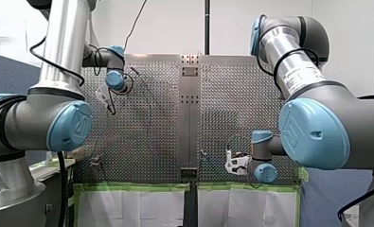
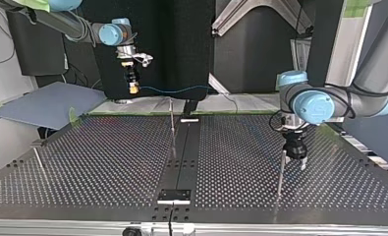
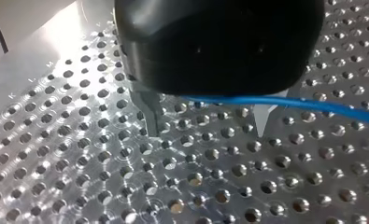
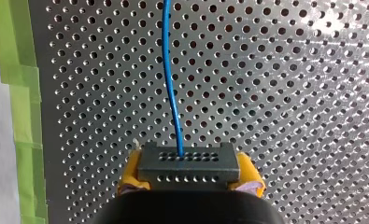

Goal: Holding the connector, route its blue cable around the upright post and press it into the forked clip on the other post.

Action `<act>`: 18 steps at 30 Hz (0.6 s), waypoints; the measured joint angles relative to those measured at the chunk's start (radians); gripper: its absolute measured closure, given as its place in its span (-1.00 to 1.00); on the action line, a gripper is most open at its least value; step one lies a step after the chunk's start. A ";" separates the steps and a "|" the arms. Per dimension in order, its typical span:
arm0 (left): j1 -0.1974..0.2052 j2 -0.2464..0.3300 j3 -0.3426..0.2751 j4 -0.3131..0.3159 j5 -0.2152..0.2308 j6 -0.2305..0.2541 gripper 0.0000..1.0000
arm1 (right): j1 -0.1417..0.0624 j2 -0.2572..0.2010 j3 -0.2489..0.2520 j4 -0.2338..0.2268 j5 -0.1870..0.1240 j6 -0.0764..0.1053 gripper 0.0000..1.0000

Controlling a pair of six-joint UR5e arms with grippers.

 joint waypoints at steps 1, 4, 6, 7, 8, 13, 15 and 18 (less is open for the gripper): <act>0.001 0.000 -0.005 0.001 0.004 -0.002 -0.98 | 0.001 0.000 0.000 0.000 0.000 0.000 1.00; 0.004 0.000 -0.022 0.012 0.013 -0.004 -0.98 | 0.002 0.000 0.000 0.000 0.000 -0.001 1.00; 0.007 0.000 -0.036 0.024 0.016 -0.006 -0.98 | 0.002 0.000 0.000 0.000 0.000 -0.001 1.00; 0.008 0.000 -0.045 0.033 0.017 -0.006 -0.98 | 0.003 0.000 0.000 0.000 0.000 -0.001 1.00; 0.010 -0.001 -0.053 0.040 0.017 -0.005 -0.98 | 0.003 0.000 0.000 0.000 0.000 -0.001 1.00; 0.020 -0.001 -0.094 0.069 0.017 -0.001 -0.98 | 0.004 0.000 0.000 0.001 0.000 -0.001 1.00; 0.023 -0.001 -0.109 0.073 0.016 0.002 -0.98 | 0.004 0.000 0.000 0.001 0.000 -0.001 1.00; 0.026 -0.001 -0.133 0.081 0.016 0.009 -0.98 | 0.005 0.000 0.000 0.002 0.000 -0.002 1.00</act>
